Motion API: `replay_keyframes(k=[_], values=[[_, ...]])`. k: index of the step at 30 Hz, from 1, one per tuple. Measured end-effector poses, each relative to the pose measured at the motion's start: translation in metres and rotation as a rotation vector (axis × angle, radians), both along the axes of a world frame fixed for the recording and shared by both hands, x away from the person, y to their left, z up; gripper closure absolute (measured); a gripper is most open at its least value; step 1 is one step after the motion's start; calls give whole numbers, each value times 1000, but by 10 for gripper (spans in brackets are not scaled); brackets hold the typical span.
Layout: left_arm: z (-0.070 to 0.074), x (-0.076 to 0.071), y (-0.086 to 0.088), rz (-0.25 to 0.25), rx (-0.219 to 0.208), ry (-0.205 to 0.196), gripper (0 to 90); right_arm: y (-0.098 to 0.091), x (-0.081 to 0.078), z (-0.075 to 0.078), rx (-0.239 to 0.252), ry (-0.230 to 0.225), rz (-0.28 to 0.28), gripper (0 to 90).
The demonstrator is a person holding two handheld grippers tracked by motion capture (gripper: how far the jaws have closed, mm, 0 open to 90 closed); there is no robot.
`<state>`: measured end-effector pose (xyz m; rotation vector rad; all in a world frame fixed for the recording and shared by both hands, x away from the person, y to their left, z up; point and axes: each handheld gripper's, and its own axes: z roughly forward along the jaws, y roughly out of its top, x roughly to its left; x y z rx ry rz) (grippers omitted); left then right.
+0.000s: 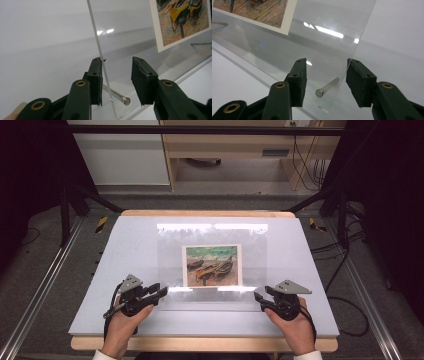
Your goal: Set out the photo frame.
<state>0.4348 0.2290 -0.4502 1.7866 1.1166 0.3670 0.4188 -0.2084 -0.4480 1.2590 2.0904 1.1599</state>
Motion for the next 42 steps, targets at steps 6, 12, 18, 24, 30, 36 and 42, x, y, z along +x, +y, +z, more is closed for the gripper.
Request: replay_keyframes(k=[6, 12, 18, 24, 30, 36, 42], values=[[-1, -2, 0, 1, 4, 0, 621, 0, -3, 0, 1, 0, -5, 543], [-1, -4, 0, 1, 8, 1, 630, -1, -5, -1, 0, 0, -9, 560], [-1, -5, 0, 3, 11, 3, 635, -1, -6, -1, -4, -2, -11, 571], [-1, -7, 0, 2, 20, 4, 642, 0, -9, -2, -9, -4, -16, 584], [-1, -8, -1, 1, 25, 3, 650, 0, -11, -3, -17, -5, -18, 599], [-1, -10, 0, -3, 34, 5, 663, 0, -13, -3, -25, -2, -20, 619], [-1, -12, 0, -6, 41, 13, 677, 0, -16, -4, -33, 0, -28, 644]])
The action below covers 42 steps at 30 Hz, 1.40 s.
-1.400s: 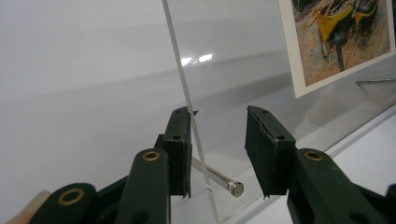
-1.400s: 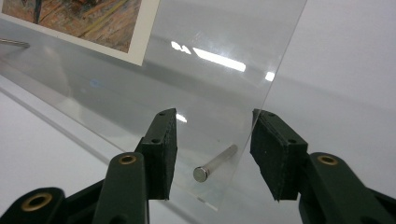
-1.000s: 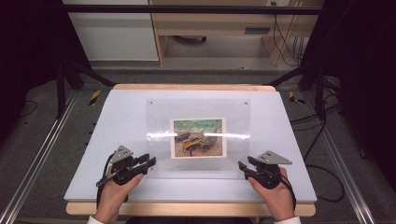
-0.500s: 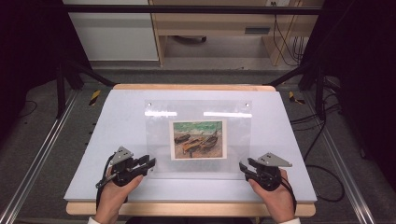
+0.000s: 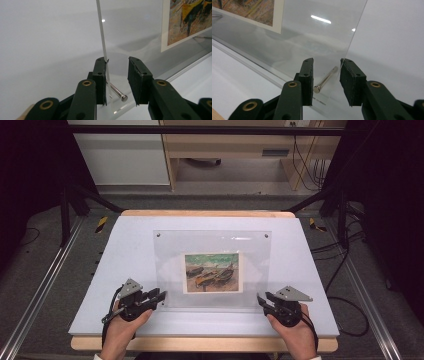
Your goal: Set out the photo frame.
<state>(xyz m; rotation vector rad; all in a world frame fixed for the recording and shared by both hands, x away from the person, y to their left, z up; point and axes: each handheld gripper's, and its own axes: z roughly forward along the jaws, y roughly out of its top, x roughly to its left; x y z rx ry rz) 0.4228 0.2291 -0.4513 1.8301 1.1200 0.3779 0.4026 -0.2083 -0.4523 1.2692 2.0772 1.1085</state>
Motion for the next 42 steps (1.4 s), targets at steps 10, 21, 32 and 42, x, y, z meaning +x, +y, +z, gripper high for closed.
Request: replay_keyframes(k=[10, 21, 32, 42], values=[[0, -4, -1, 0, 21, 3, 678, 0, -3, -1, -8, 2, 1, 665], [-1, -8, -1, -12, 36, 14, 681, 0, -8, -4, -17, 15, 6, 675], [-2, -9, 0, -12, 31, 15, 680, 1, -10, -5, -28, 12, 1, 677], [-3, -9, -1, -15, 53, 17, 673, 1, -12, -6, -44, 23, 14, 684]])
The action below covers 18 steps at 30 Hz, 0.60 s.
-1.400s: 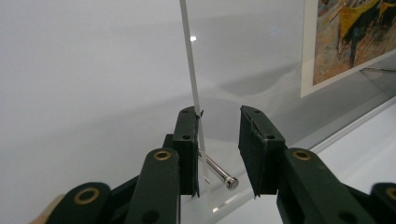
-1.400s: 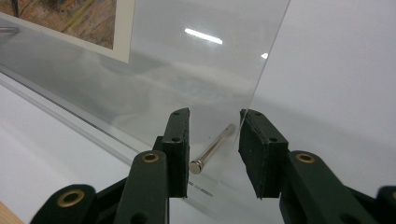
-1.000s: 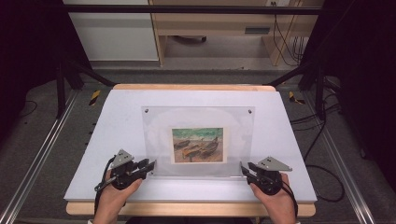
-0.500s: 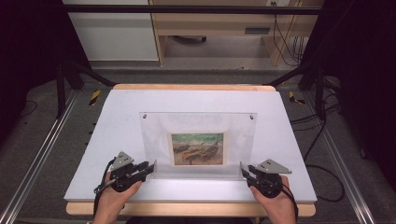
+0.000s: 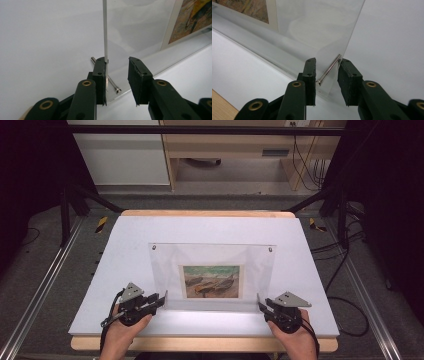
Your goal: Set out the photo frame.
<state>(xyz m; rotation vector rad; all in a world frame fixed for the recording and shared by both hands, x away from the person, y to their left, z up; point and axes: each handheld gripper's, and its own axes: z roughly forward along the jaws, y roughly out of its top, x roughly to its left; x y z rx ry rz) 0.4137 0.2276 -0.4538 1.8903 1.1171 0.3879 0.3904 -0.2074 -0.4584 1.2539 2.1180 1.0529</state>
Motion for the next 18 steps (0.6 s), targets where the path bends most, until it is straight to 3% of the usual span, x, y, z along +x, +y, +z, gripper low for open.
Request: replay_keyframes(k=[6, 18], values=[[0, -1, -2, -2, 22, -2, 667, 1, -1, -1, -20, 3, 4, 688], [1, -1, -1, -2, 17, -10, 665, 1, -2, -1, -17, 11, 1, 688]])
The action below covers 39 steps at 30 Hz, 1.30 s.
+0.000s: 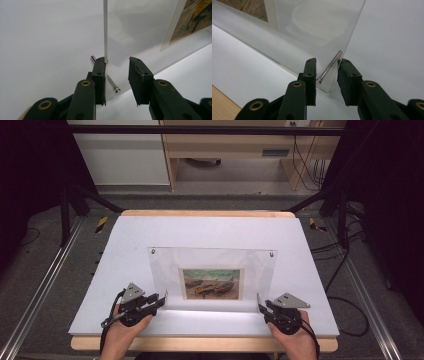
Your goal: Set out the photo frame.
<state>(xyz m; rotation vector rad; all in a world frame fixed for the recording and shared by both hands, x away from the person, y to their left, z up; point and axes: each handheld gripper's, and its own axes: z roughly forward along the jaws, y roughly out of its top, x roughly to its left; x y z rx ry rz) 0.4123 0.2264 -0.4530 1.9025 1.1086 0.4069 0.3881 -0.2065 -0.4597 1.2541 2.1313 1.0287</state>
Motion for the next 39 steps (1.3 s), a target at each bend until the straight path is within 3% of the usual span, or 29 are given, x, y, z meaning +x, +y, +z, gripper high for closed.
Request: replay_keyframes(k=[23, 26, 30, 33, 39], values=[[0, 1, 1, -9, 3, -6, 667, 0, 0, 0, 7, -5, -1, 671], [0, 1, -1, -10, -10, -21, 616, 1, 0, 1, 15, -16, 6, 601], [1, 1, -4, -18, -19, -41, 439, 5, 1, 3, 20, -55, -2, 387], [2, 2, -5, -15, -24, -47, 309, 7, 3, 5, 15, -54, -14, 252], [4, 1, -6, -15, -33, -74, 176, 6, 2, 9, 24, -108, -25, 155]])
